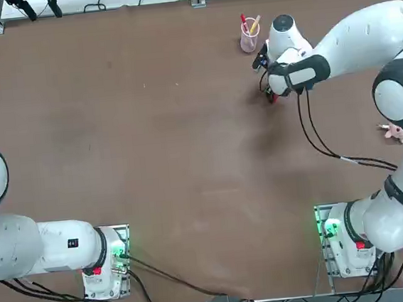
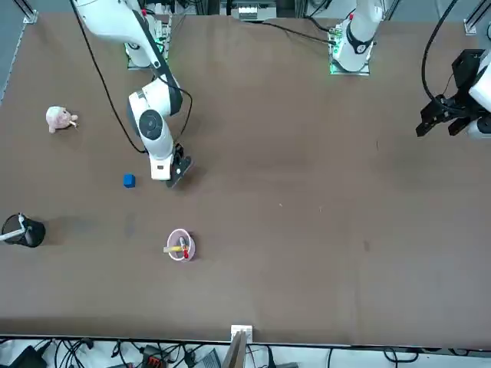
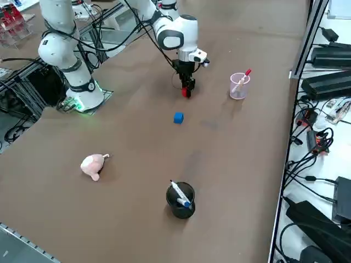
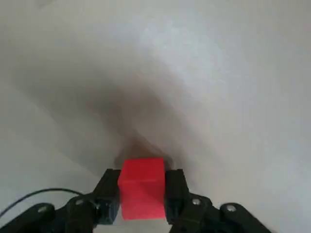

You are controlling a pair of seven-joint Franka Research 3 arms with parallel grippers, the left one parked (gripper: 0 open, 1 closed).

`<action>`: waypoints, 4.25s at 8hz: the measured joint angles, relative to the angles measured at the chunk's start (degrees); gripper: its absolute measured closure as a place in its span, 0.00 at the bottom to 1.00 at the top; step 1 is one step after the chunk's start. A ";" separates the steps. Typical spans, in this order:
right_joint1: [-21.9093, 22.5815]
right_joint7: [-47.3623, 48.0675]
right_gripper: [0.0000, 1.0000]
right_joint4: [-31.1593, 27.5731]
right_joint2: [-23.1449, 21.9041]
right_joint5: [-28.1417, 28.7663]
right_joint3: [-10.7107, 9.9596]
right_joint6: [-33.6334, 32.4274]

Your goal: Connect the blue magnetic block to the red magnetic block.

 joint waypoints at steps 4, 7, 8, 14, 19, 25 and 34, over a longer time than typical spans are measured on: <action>0.24 33.61 0.52 1.00 -3.71 0.31 0.18 -5.48; -0.53 64.68 0.52 0.98 -5.14 0.36 -0.14 -9.18; -1.49 74.41 0.52 0.94 -5.05 0.31 -0.22 -9.44; -12.48 93.27 0.52 0.61 -4.67 14.75 -0.62 -7.13; -19.05 93.34 0.52 0.48 -2.41 23.96 -0.70 -1.54; -19.48 93.51 0.52 -0.98 -0.27 24.11 -0.52 1.25; -21.77 85.60 0.02 1.11 -2.44 23.97 -0.84 -1.96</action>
